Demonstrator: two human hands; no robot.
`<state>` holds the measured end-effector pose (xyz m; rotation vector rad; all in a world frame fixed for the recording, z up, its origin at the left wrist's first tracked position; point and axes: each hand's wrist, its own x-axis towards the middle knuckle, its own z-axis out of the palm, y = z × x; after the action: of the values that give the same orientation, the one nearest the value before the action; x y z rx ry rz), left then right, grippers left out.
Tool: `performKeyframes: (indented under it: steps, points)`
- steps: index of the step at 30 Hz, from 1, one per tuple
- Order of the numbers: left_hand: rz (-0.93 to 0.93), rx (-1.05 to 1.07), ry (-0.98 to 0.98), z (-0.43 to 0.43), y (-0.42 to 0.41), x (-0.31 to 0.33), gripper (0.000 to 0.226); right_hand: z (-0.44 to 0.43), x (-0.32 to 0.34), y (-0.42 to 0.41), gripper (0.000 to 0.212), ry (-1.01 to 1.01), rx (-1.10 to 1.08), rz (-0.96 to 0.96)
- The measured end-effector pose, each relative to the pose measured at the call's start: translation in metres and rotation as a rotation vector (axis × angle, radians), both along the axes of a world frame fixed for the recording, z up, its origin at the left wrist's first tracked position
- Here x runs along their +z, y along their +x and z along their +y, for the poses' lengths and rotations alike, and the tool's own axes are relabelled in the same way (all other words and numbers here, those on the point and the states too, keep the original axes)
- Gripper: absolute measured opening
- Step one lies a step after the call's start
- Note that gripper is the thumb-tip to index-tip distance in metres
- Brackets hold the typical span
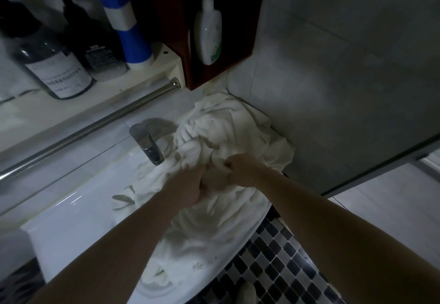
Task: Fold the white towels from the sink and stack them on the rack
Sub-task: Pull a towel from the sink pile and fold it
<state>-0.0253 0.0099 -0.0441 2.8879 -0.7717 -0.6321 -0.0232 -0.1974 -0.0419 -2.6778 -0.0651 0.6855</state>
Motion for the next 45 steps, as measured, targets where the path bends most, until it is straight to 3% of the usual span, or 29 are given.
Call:
performKeyframes:
  steps: [5,7,9,11,14,16,18,22,26,31,37,39,41,45]
  points:
    - [0.09,0.09,0.058,0.002,-0.01,0.003,0.044,0.001,0.019,-0.006,0.025,0.011,0.134,-0.066]
    - [0.014,0.079,0.042,0.003,-0.013,0.004,0.038,0.002,0.031,-0.011,0.02,0.076,0.166,-0.079]
    - [-0.106,0.042,-0.006,0.002,-0.013,0.007,0.032,0.002,0.044,-0.018,0.032,0.234,0.144,-0.103]
    - [-0.17,-0.02,-0.166,-0.004,-0.011,0.013,0.044,0.001,0.056,-0.026,0.033,0.429,0.069,-0.077]
    - [0.093,0.09,-0.507,-0.016,-0.013,0.032,0.087,0.003,0.072,-0.031,0.02,0.553,-0.015,-0.109]
    - [0.12,0.107,-0.544,-0.022,-0.017,0.04,0.068,0.004,0.08,-0.034,0.023,0.598,-0.072,-0.131]
    - [-0.016,0.121,-0.477,-0.022,-0.02,0.049,0.037,0.001,0.086,-0.038,0.024,0.641,-0.141,-0.114]
    - [-0.228,0.125,-0.563,-0.017,-0.024,0.069,0.029,-0.01,0.091,-0.042,0.021,0.524,-0.179,-0.252]
    - [-0.276,0.196,-0.677,-0.02,-0.022,0.099,0.033,-0.017,0.101,-0.043,0.025,0.441,-0.222,-0.265]
    - [-0.289,0.212,-0.886,-0.027,-0.018,0.143,0.029,-0.009,0.119,-0.041,0.046,0.389,-0.251,-0.252]
    - [-0.266,0.299,-1.162,-0.022,0.003,0.2,0.023,-0.007,0.142,-0.034,0.084,0.563,-0.208,-0.032]
    - [-0.241,0.389,-1.299,-0.018,0.011,0.22,0.018,-0.005,0.147,-0.032,0.075,0.455,-0.118,-0.092]
    - [-0.202,0.423,-1.411,-0.012,0.018,0.238,0.015,-0.002,0.157,-0.026,0.054,0.363,-0.126,-0.222]
    - [-0.256,0.497,-1.371,0.006,0.036,0.252,0.016,0.002,0.19,-0.017,0.043,0.593,-0.328,-0.438]
